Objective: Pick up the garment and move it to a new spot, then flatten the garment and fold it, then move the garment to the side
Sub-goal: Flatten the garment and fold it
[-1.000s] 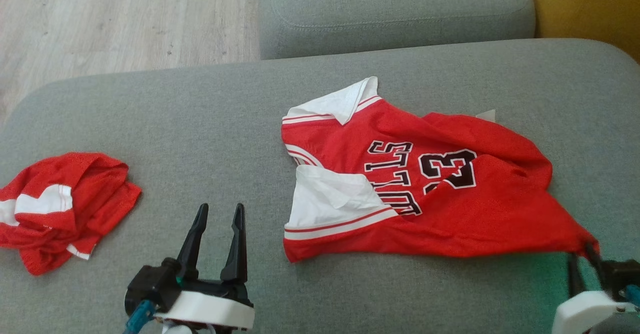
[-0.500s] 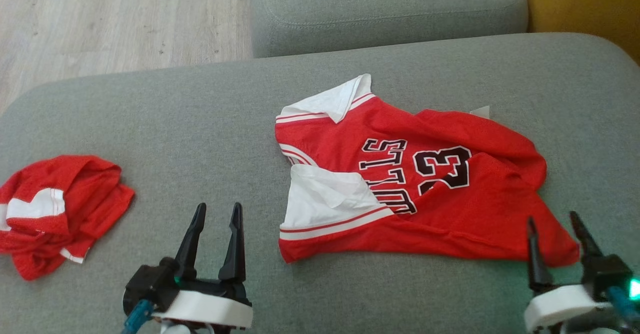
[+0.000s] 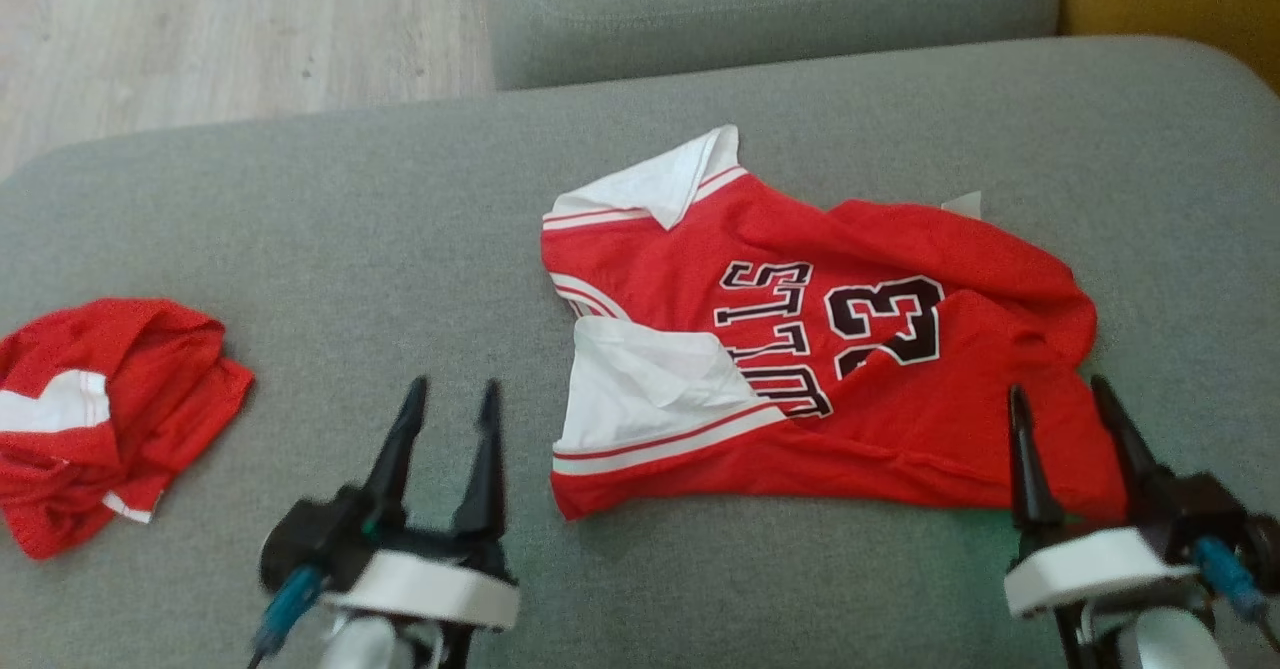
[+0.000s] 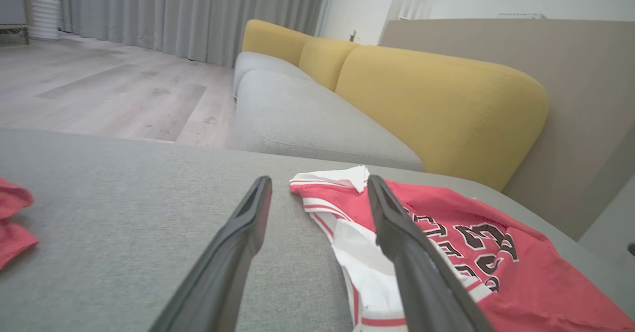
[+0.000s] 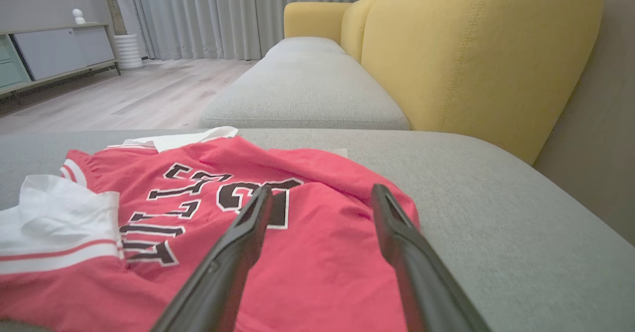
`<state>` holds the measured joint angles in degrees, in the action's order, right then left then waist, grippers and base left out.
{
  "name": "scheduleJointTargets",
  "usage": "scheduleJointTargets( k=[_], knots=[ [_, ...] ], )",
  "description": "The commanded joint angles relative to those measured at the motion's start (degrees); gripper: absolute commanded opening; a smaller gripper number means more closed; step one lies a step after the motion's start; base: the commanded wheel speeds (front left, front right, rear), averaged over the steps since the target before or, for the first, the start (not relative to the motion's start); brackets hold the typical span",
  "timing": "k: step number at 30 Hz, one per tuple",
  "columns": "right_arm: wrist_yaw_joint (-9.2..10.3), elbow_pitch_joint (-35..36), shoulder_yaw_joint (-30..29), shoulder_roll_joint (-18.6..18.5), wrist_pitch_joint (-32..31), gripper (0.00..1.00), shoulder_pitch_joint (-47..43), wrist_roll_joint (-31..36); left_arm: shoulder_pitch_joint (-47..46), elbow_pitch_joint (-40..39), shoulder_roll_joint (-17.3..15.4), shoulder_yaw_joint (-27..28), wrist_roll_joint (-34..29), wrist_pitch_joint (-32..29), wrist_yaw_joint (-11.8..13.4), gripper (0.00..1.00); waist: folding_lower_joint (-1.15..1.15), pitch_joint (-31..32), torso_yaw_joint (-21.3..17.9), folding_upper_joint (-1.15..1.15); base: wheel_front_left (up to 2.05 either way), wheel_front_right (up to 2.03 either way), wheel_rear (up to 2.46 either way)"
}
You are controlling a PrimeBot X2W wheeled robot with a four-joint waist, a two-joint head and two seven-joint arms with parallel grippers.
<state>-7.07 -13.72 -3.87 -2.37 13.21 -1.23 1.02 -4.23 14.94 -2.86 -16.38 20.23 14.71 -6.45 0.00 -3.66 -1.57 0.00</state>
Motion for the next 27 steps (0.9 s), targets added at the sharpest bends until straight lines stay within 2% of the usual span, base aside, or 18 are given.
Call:
scheduleJointTargets(
  k=[1, 6, 11, 15, 20, 27],
  knots=[
    [-0.42, 1.82, 1.44, -0.52, 0.99, 1.00, 2.92, 0.00, -5.04, -0.76, -0.01, 0.30, -0.96, 0.29, -0.47, 1.00, 0.00, -1.41, -0.52, 0.00, 0.00, 0.00, 0.00],
    [-0.42, 1.29, 1.39, -0.52, 1.26, 1.00, 4.12, 0.31, -11.29, 5.50, -0.02, -3.86, -1.12, 0.25, -0.87, 1.00, 0.00, -3.53, -1.38, 0.00, 0.00, 0.00, 0.00],
    [-0.42, 0.39, 2.20, -0.52, 1.54, 1.00, 4.94, -0.14, -19.61, 16.07, -0.13, -8.02, -0.67, -2.73, -0.99, 1.00, 0.00, -5.29, -2.67, 0.00, 0.00, 0.00, 0.00],
    [-0.42, -0.20, 2.79, -0.51, 1.67, 1.00, 5.08, -0.34, -23.74, 22.56, -0.14, -8.76, 0.18, -5.21, -1.01, 1.00, 0.00, -5.74, -3.34, 0.00, 0.00, 0.00, 0.00],
    [-0.42, -0.57, 3.10, -0.51, 1.74, 1.00, 5.23, -0.34, -27.36, 28.35, -0.12, -8.74, 0.03, -5.62, 0.21, 1.00, 0.00, -5.92, -3.76, 0.00, 0.00, 0.00, 0.00],
    [-0.42, 0.03, 3.60, -0.51, 1.77, 1.00, 5.61, -0.05, -30.66, 33.90, -0.07, -10.16, 0.18, -6.42, 0.96, 1.00, 0.00, -6.12, -4.33, 0.00, 0.00, 0.00, 0.00]
  ],
)
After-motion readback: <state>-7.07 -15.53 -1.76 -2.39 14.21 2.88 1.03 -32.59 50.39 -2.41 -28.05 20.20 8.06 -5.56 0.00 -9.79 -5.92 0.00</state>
